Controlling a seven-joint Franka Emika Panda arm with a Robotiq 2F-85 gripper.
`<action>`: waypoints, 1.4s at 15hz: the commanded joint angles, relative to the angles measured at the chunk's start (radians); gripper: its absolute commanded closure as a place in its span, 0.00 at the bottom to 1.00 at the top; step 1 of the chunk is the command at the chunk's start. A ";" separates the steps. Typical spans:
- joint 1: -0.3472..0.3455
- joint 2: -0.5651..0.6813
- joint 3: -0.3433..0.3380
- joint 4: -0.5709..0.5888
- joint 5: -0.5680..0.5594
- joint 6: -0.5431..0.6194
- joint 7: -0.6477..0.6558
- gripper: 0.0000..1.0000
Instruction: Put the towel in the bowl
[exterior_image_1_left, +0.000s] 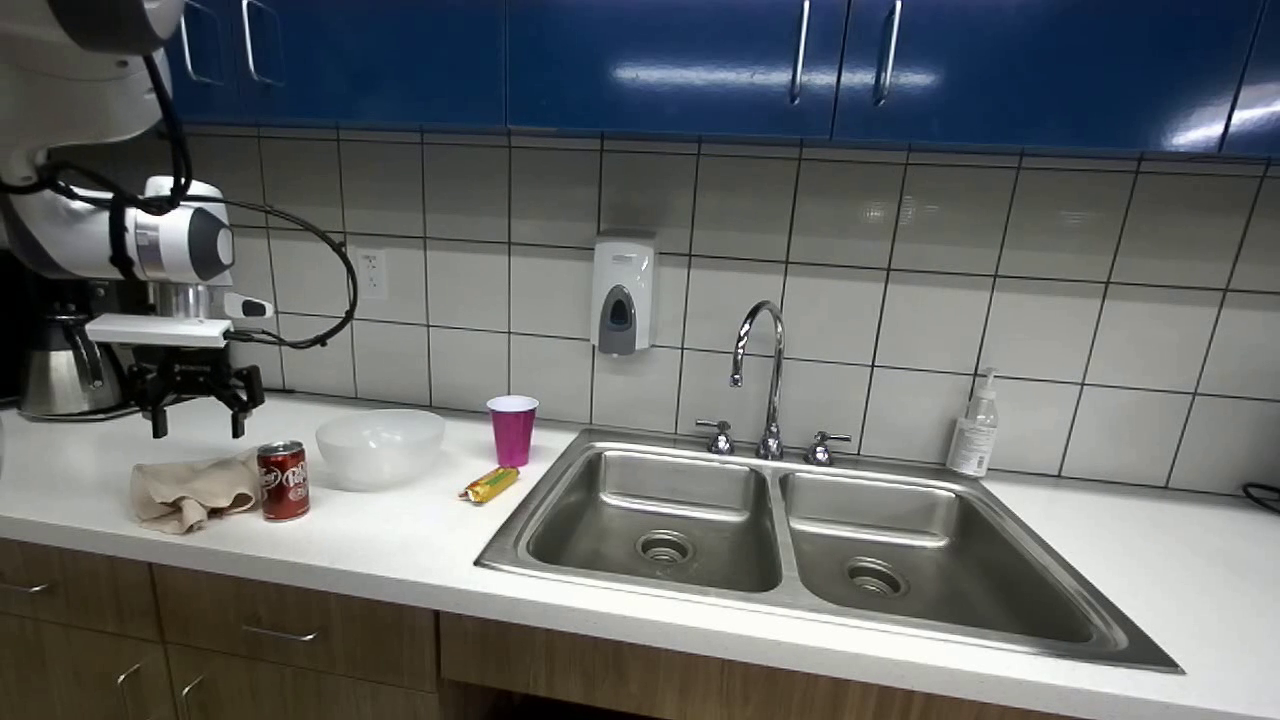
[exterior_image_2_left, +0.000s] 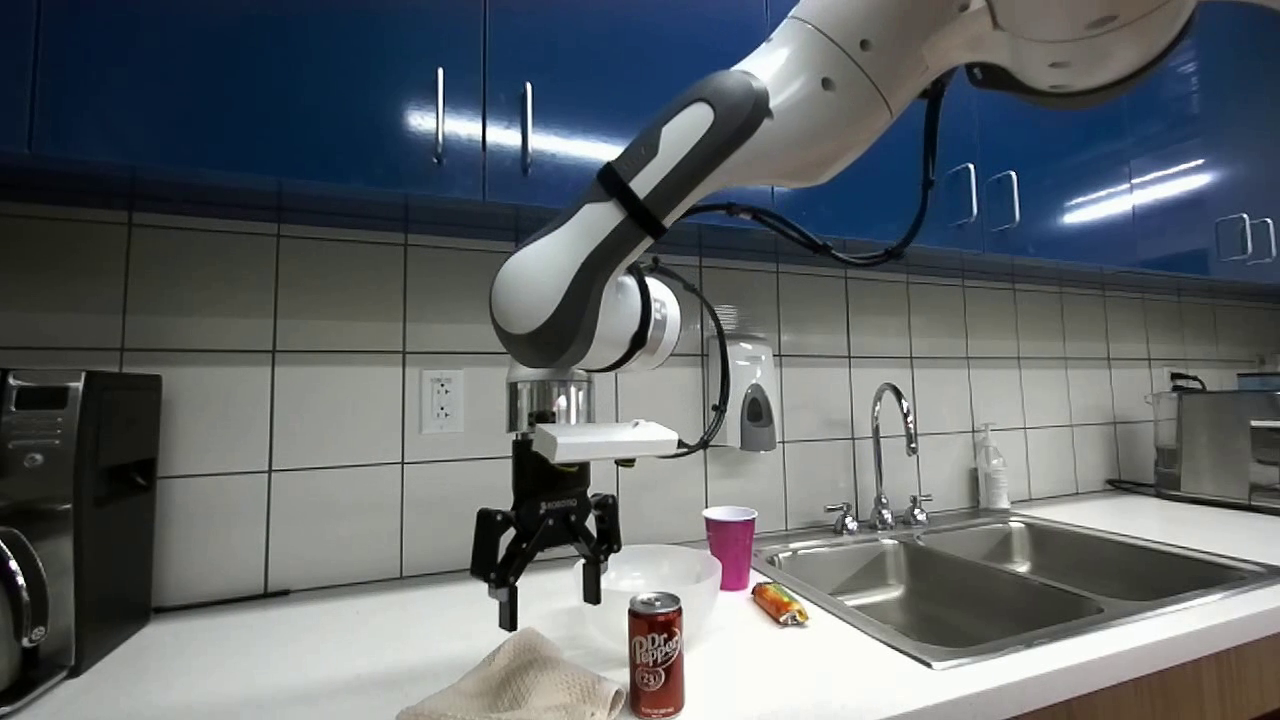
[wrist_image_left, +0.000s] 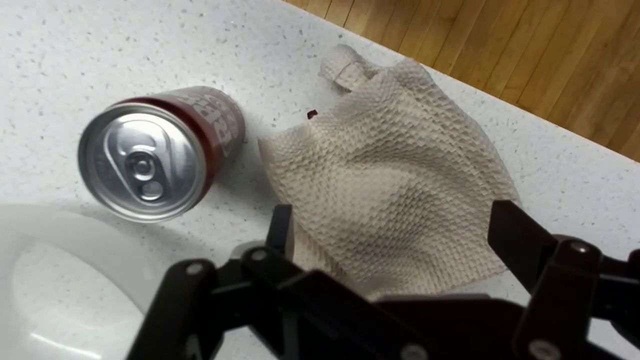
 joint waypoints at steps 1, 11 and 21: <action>0.024 0.057 -0.017 0.071 -0.027 -0.029 -0.043 0.00; 0.045 0.159 -0.034 0.157 -0.061 -0.025 -0.107 0.00; 0.049 0.221 -0.035 0.202 -0.063 -0.032 -0.134 0.00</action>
